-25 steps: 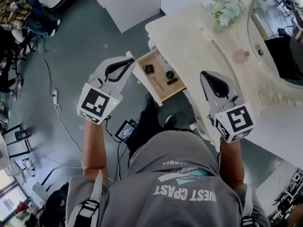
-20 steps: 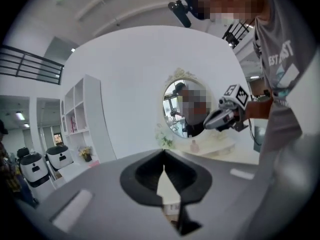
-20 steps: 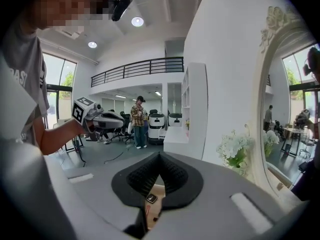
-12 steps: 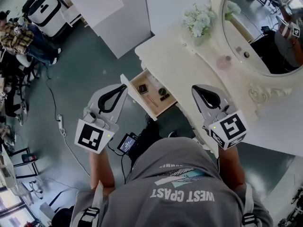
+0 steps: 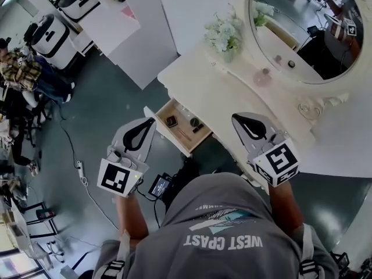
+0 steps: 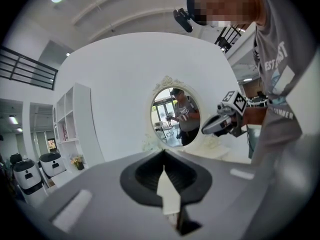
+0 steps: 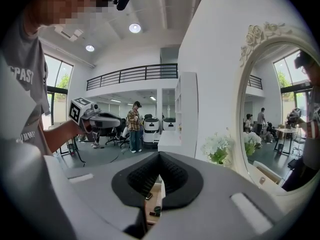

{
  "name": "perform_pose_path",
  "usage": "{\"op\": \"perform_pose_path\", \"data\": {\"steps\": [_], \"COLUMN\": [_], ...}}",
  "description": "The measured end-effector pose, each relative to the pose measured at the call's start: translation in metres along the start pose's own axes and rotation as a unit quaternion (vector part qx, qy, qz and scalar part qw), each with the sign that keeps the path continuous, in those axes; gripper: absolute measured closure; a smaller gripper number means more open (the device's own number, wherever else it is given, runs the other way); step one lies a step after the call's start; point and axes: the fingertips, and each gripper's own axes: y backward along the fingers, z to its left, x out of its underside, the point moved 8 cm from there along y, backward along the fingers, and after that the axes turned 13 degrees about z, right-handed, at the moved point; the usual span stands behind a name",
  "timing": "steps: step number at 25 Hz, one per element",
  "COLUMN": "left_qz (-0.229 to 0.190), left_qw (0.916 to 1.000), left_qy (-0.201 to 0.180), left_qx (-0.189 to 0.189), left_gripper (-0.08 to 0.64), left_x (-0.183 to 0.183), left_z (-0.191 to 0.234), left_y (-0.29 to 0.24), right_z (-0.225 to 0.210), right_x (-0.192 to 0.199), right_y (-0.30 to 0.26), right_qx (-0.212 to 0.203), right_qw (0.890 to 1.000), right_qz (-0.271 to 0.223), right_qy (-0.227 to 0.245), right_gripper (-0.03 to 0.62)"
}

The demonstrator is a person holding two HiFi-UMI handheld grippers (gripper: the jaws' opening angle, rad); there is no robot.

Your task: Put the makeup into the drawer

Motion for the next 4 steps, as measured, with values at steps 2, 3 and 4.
{"op": "perform_pose_path", "data": {"steps": [2, 3, 4], "left_qz": [0.000, 0.000, 0.000], "left_qw": [1.0000, 1.0000, 1.0000], "left_qy": [0.000, 0.000, 0.000], "left_qx": [0.002, 0.003, 0.004], "left_gripper": [0.558, 0.558, 0.558], "left_x": [-0.0042, -0.0064, -0.0086], "left_z": [-0.0051, -0.0080, -0.0109], "left_y": [-0.0003, -0.0003, -0.0002], "right_z": [-0.0014, -0.0019, -0.0023], "right_x": [0.0018, 0.0028, 0.0037], "right_y": [0.0060, 0.0093, 0.0126], "right_qx": [0.000, 0.000, 0.000], "right_qw": [1.000, 1.000, 1.000], "right_qz": [0.002, 0.003, 0.004], "right_qy": [-0.001, -0.002, -0.003], "right_gripper": [0.592, 0.592, 0.592]}}
